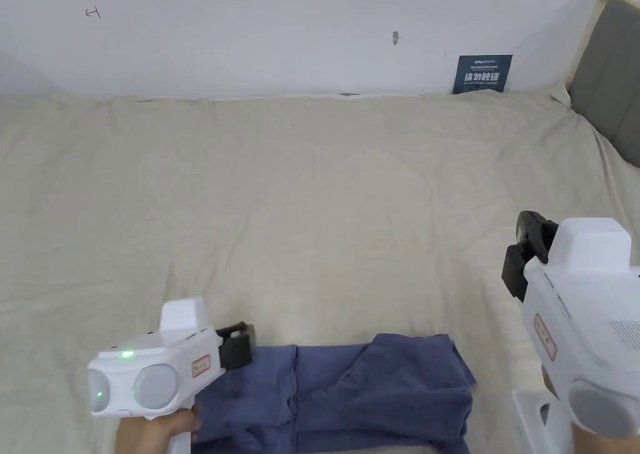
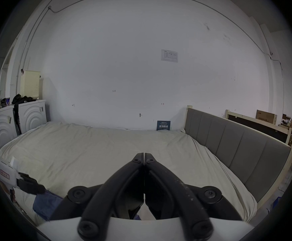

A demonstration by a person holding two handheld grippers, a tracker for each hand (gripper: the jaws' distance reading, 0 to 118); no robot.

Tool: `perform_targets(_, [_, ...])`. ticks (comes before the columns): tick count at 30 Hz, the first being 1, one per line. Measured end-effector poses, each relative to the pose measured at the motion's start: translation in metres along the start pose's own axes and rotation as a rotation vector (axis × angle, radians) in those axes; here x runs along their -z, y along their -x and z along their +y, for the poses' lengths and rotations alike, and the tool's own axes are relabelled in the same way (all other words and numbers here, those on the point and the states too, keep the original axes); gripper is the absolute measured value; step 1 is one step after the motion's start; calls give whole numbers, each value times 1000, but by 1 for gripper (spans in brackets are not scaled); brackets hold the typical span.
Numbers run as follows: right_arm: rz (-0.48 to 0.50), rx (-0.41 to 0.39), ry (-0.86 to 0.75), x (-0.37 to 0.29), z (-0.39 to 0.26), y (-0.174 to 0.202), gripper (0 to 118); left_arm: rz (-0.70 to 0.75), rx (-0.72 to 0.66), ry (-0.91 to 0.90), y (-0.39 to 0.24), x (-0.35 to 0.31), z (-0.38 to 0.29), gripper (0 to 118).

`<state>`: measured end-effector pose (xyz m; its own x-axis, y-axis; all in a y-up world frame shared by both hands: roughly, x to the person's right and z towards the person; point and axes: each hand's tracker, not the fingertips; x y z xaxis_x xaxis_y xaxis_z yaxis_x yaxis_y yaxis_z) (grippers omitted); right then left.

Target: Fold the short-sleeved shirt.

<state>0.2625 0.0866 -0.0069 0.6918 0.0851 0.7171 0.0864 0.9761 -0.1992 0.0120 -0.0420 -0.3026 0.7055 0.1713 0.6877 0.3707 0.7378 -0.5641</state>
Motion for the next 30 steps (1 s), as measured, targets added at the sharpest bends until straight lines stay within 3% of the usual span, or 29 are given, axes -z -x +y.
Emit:
perform_targets(1, [0,-1,1,0,0,0,2,19,6,-32,3,-2,-3,41])
perform_targets(2, [-1,-1,1,0,0,-1,2,33,23,-53,6,-2,-6,13])
perform_targets(3, [-2,0,1,0,0,-2,2,46,38,-59,8,0,-9,1])
perform_targets(21, [-35,2,27,-1,-6,-15,2,-98,80,89,-49,73,-93,1])
perform_targets(24, [-44,-1,38,0,-8,-18,2,-47,140,56,-61,76,-108,1])
perform_targets(30, [-44,0,42,1,-8,-16,2,-63,111,73,-56,71,-96,1])
